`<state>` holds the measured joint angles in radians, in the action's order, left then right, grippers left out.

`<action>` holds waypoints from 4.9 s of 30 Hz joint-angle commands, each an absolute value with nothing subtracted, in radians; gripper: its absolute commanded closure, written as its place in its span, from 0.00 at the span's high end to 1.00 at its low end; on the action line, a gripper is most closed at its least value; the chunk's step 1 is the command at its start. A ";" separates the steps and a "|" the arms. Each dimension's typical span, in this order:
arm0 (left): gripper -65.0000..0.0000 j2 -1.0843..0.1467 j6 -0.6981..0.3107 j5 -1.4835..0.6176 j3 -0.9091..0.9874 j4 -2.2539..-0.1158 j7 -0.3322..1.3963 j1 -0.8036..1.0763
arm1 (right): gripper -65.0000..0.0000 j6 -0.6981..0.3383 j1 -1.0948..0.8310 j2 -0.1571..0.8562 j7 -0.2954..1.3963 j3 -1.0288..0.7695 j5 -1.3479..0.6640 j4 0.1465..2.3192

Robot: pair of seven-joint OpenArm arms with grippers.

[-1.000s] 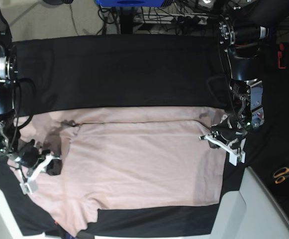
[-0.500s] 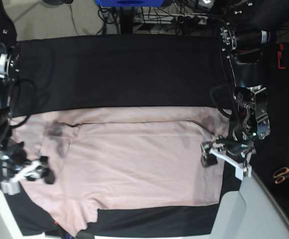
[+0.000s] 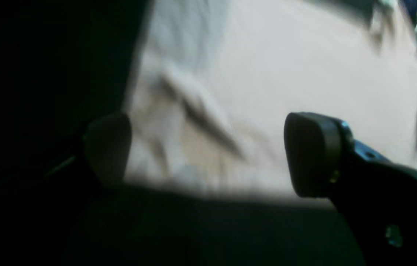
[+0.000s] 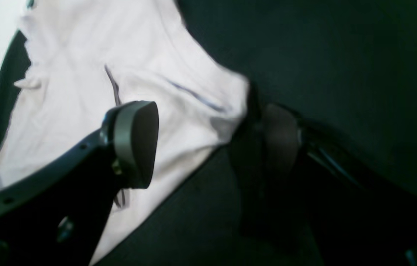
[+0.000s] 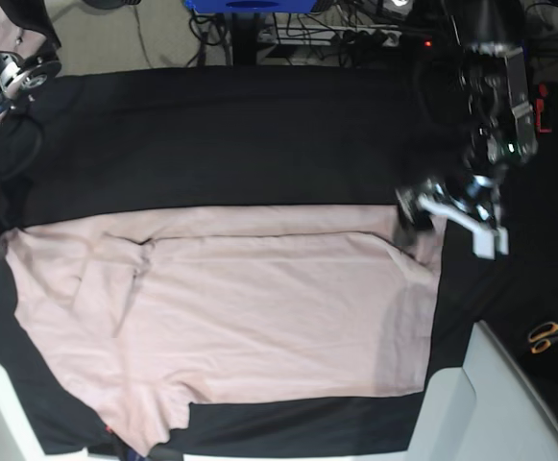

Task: Fold the T-shirt properly
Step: 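Grasp the folded collar edge with both grippers, then drag the folded edge back toward the arms to flatten the shirt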

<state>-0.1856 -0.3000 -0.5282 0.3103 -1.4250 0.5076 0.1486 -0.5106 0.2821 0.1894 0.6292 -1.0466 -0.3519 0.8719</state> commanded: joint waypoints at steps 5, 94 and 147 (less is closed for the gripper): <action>0.99 -0.189 -0.298 -0.541 0.377 -1.455 0.479 0.200 | 0.65 -0.521 0.308 0.232 0.561 -1.141 -0.369 0.680; 0.00 -0.051 -0.295 -0.539 0.552 -1.374 0.481 0.300 | 0.00 -0.572 0.071 0.134 0.803 -1.026 -0.371 1.087; 0.14 -0.033 -0.294 -0.541 0.588 -1.475 0.478 0.509 | 0.37 -0.572 -0.191 0.070 0.812 -1.027 -0.443 1.273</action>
